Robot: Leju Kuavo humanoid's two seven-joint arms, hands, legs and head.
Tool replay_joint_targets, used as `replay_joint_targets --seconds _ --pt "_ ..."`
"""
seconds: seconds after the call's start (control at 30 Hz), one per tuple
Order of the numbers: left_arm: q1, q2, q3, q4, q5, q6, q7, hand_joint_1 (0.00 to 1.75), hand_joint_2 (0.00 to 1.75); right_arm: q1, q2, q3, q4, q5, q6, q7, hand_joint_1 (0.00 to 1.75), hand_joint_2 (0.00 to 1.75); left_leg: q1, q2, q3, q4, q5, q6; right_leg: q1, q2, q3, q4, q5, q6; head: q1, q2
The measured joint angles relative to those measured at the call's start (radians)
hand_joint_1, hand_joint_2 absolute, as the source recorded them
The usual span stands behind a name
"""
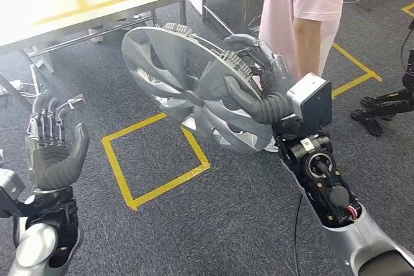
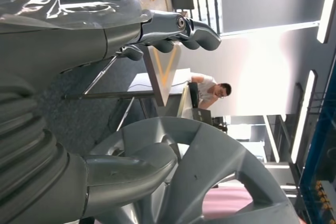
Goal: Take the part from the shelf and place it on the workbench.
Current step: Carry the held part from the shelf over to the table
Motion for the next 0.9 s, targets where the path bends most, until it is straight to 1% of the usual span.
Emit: replay_joint_targets --seconds 0.1,0.37,0.57,0.73,0.9 --pt "0.0 0.0 0.0 0.0 0.0 0.004 -0.001 0.0 1.75 -0.001 0.0 0.001 0.002 -0.001 0.001 -0.002 1.75 1.75 0.001 0.0 -0.005 0.0 0.002 0.004 0.001 0.0 0.002 -0.008 -0.001 0.005 -0.008 0.0" --pt "0.002 0.002 0.0 0.0 -0.008 0.012 -0.002 0.0 1.75 -0.001 0.0 0.002 0.008 -0.001 0.006 -0.01 1.75 1.75 0.005 0.0 0.001 -0.01 0.005 -0.006 0.004 0.001 0.002 -0.007 -0.001 -0.001 -0.025 0.0" --pt "0.004 0.003 0.0 -0.002 -0.009 0.013 -0.001 0.0 1.75 -0.001 0.0 0.002 0.008 0.0 0.007 -0.01 1.75 1.75 0.006 0.0 0.001 -0.01 0.005 -0.01 0.004 0.001 0.003 -0.007 -0.002 -0.002 -0.033 0.0" --pt "0.004 0.004 0.0 -0.007 -0.008 0.013 0.006 0.0 1.75 -0.001 0.0 0.002 0.008 0.005 0.007 -0.005 1.75 1.75 0.006 0.0 0.001 -0.01 0.004 -0.01 0.004 0.001 0.003 -0.008 -0.002 -0.002 -0.037 0.0" --pt "0.005 0.004 0.0 -0.009 -0.006 0.013 0.01 0.0 1.75 0.0 0.0 0.002 0.006 0.018 0.006 0.005 1.75 1.75 0.0 0.0 0.0 -0.003 -0.001 -0.002 -0.001 0.0 0.006 -0.011 -0.003 0.003 -0.041 0.0"
